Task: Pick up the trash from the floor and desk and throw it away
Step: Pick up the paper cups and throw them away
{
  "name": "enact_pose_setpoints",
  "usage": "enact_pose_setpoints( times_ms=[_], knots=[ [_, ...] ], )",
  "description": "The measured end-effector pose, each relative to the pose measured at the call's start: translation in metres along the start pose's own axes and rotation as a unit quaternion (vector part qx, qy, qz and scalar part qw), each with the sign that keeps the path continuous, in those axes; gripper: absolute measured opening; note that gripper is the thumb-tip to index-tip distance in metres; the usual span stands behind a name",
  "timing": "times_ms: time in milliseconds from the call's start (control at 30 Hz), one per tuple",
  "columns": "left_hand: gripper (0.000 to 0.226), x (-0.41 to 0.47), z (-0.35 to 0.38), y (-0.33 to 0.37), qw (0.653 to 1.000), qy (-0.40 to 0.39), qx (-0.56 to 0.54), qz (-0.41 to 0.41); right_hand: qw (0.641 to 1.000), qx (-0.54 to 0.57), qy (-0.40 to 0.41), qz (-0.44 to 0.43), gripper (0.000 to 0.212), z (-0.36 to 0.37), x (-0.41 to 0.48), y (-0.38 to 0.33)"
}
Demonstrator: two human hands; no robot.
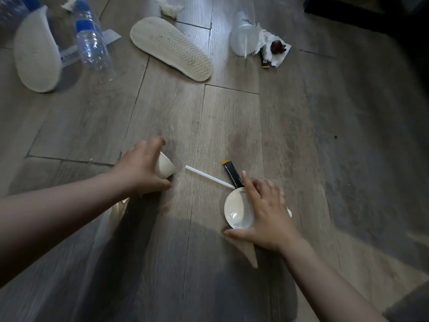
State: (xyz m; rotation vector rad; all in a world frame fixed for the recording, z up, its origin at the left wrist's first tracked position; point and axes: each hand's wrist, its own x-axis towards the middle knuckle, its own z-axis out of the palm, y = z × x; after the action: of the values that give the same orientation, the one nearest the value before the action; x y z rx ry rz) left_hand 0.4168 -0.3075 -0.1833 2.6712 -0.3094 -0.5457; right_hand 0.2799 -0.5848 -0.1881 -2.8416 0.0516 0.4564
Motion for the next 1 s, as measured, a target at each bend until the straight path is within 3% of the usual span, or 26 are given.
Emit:
enact_pose_setpoints(
  times_ms=[167,333,533,1000],
  knots=[
    [0.096,0.0,-0.002,0.0,1.0,-0.007,-0.009,0.003,0.999,-0.032,0.043,-0.001,0.117,0.009,0.006,-0.011],
    [0.097,0.0,-0.003,0.002,1.0,-0.008,-0.005,0.004,0.997,0.002,0.074,0.037,0.1,0.013,0.001,-0.017],
    [0.096,0.001,-0.003,0.001,1.0,-0.009,-0.01,0.006,0.993,0.065,0.098,0.023,0.087,0.015,0.0,-0.027],
    [0.094,0.0,-0.003,0.001,1.0,-0.007,-0.011,0.001,0.973,0.162,0.143,0.083,0.081,0.007,-0.023,-0.029]
  ],
)
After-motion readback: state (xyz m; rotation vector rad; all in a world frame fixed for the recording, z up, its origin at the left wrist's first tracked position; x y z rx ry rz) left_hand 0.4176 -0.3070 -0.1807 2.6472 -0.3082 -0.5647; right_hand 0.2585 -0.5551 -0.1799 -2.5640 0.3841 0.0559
